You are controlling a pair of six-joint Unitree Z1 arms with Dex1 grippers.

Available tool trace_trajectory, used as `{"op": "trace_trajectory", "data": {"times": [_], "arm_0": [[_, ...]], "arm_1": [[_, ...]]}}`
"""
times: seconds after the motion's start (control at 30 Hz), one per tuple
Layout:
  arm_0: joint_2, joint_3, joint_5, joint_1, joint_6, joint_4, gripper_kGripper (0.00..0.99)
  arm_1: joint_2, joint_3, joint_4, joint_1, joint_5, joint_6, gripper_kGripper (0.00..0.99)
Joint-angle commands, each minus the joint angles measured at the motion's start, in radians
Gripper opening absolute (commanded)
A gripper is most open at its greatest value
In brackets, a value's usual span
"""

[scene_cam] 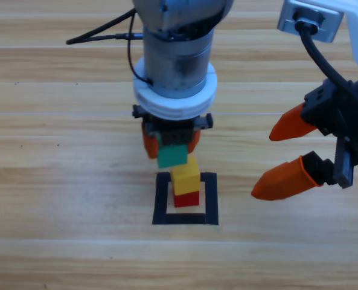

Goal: Stack the blocks in the rectangular block: red at the bottom, yellow in the middle, green on top

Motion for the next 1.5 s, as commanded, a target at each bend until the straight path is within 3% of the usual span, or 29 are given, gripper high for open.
{"op": "trace_trajectory", "data": {"times": [0.03,1.43,1.5], "arm_0": [[0.055,-0.025,-0.007,-0.024,-0.006,0.008,0.0],[0.161,-0.083,-0.016,-0.024,0.002,0.006,0.0],[0.155,-0.072,-0.015,-0.024,0.002,0.006,0.035]], "arm_1": [[0.025,-0.002,0.016,0.025,-0.004,-0.005,0.986],[0.007,0.005,0.018,0.025,-0.003,-0.008,0.986],[0.007,0.004,0.018,0.025,-0.001,-0.008,0.986]]}}
